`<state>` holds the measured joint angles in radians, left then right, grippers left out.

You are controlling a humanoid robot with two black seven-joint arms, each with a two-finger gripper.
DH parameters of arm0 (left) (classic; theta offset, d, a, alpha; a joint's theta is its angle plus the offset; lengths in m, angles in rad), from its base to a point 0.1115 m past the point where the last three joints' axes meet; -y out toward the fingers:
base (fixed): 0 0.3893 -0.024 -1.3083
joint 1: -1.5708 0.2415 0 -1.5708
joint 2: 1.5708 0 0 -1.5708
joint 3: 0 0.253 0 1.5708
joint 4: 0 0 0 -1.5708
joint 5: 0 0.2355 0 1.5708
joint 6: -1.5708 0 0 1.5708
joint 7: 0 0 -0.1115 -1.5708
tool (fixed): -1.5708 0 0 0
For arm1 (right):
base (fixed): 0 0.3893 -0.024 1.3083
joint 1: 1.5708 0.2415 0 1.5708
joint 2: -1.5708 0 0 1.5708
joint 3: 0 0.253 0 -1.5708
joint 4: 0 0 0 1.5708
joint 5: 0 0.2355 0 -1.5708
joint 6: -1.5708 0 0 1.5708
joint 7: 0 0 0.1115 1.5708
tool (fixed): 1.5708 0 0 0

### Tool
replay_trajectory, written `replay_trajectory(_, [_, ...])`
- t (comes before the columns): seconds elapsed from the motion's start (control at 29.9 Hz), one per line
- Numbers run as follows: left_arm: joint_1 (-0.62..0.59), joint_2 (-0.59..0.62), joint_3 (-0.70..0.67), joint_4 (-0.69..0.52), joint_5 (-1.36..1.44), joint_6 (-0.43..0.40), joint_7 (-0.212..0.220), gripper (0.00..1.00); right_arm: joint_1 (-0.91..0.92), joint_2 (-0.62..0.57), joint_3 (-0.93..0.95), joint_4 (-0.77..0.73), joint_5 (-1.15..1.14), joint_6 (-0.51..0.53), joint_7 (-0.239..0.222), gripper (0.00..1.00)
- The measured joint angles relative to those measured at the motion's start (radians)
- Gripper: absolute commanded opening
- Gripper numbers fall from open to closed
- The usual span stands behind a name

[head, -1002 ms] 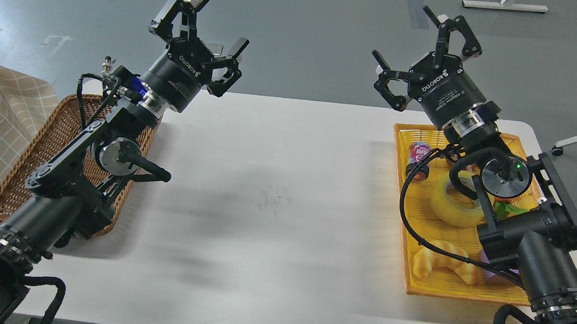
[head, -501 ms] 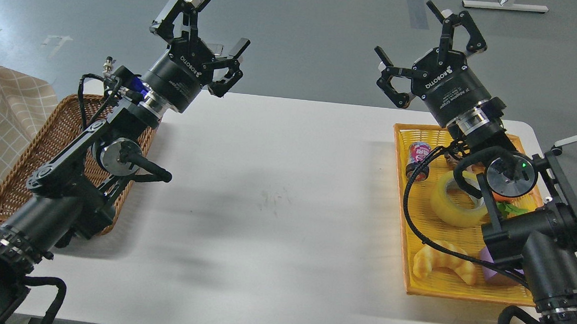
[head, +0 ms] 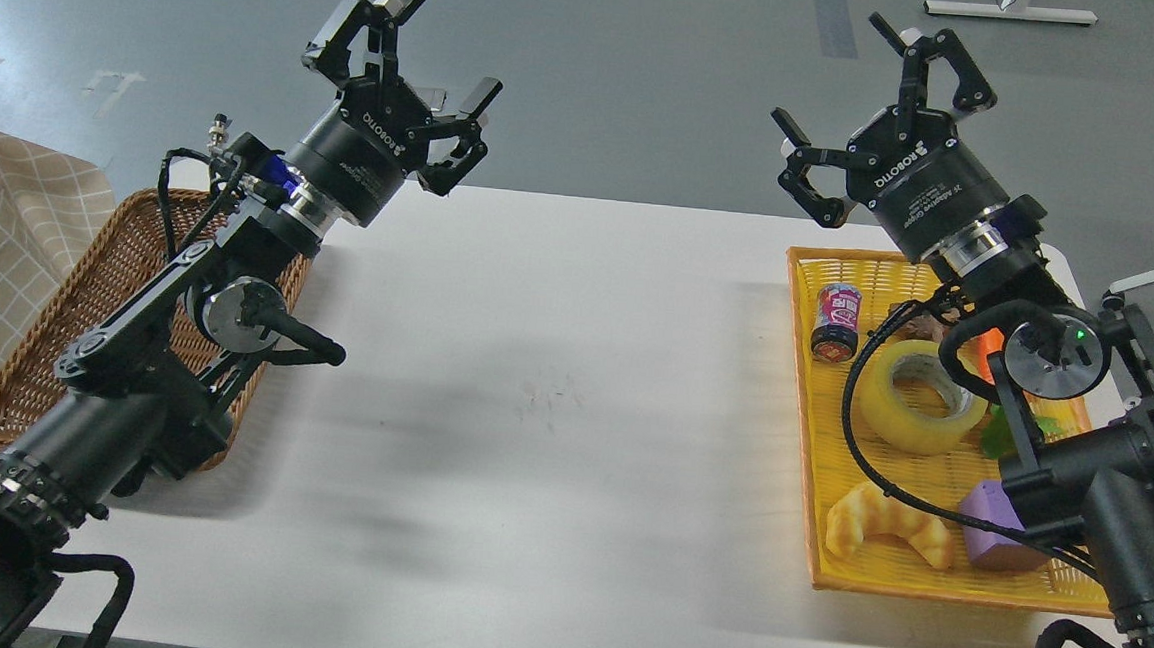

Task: Place and transfer tape with both arms
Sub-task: 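Move the right gripper over the yellow tray toward the tape roll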

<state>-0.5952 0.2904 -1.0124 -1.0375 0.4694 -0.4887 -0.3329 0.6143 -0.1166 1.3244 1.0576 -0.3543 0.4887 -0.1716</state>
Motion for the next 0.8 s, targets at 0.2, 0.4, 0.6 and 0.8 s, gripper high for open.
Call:
replay_trajectory(0.2, [0.0,0.005,0.0,-0.001,0.0,0.0,0.0,0.98,0.001,-0.094,-0.083,0.036,-0.005,0.0,0.0,1.0])
replay_trajectory(0.4, [0.002,0.007,0.0,-0.003,0.0,0.0,0.0,0.98,0.008,-0.201,-0.148,0.076,-0.055,0.0,0.0,1.0])
replay_trajectory(0.6, [0.003,0.006,0.0,-0.003,0.0,0.0,0.0,0.98,0.018,-0.274,-0.2,0.118,-0.17,0.0,0.0,1.0])
replay_trajectory(0.8, [0.003,0.006,0.0,-0.003,0.001,0.0,0.0,0.98,0.023,-0.325,-0.239,0.158,-0.364,0.0,0.0,1.0])
